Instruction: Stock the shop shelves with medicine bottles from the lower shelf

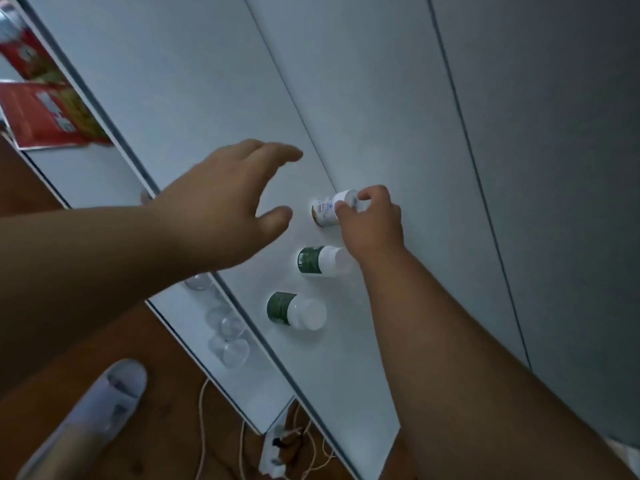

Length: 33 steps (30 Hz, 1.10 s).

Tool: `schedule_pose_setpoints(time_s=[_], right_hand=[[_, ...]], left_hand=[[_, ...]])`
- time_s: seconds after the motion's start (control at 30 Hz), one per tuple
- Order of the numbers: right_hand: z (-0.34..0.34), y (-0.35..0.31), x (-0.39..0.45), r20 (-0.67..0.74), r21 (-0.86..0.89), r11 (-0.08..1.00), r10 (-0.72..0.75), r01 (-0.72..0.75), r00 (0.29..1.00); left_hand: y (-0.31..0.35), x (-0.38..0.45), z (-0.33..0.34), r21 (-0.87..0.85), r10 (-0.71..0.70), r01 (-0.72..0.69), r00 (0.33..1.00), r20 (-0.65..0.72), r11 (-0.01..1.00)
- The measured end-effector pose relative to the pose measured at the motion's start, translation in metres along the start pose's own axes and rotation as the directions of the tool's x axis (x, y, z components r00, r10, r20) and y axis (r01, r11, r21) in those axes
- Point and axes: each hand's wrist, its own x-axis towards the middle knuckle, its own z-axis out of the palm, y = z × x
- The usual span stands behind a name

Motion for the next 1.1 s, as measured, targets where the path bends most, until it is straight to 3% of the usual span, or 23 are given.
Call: schedule_pose_setpoints(time_s=[0.1, 0.2, 0.27, 0.37, 0.53, 0.7, 0.83, 1.03, 1.1], right_hand=[[0.016, 0.007, 0.027, 0.068, -0.032, 0.999, -0.033, 0.035, 0.997], [0.022, 0.005, 0.030, 0.021, -0.037, 0.996, -0.076, 0.077, 0.997], [0.023, -0.006, 0.014, -0.013, 0.057, 0.993, -0.101, 0.102, 0.995], [0.011, -0.038, -0.035, -0.007, 0.362, 0.924, -0.127, 0.121, 0.992], [-0.027, -0.104, -0.128, 0.132, 0.723, 0.684, -0.281, 0.102, 0.950], [-0.095, -0.162, -0.220, 0.287, 0.943, 0.240, -0.222, -0.233, 0.932], [-0.166, -0.207, -0.293, 0.233, 0.970, -0.010, -0.229, -0.242, 0.945], [-0.251, -0.240, -0.363, 0.053, 0.999, 0.013, -0.195, -0.052, 0.979], [-0.278, -0.240, -0.375, -0.001, 0.999, -0.031, -0.176, -0.005, 0.984]], left_hand=[[-0.010, 0.011, 0.018, -0.003, -0.020, 0.020, 1.000, 0.021, 1.000], [-0.009, 0.017, 0.023, 0.006, -0.042, 0.042, 0.998, 0.043, 0.999], [-0.006, 0.013, 0.015, 0.016, -0.060, 0.059, 0.998, 0.036, 0.998], [0.003, -0.006, -0.014, 0.011, -0.109, 0.109, 0.994, 0.009, 0.994], [0.027, -0.071, -0.093, -0.069, -0.251, 0.250, 0.968, -0.005, 0.966], [0.081, -0.146, -0.191, -0.099, -0.297, 0.308, 0.948, 0.111, 0.946], [0.142, -0.179, -0.263, -0.032, -0.172, 0.183, 0.961, 0.215, 0.983], [0.226, -0.200, -0.347, 0.015, 0.036, -0.041, 0.973, 0.229, 0.999], [0.252, -0.203, -0.357, 0.045, 0.107, -0.124, 0.958, 0.266, 0.991]])
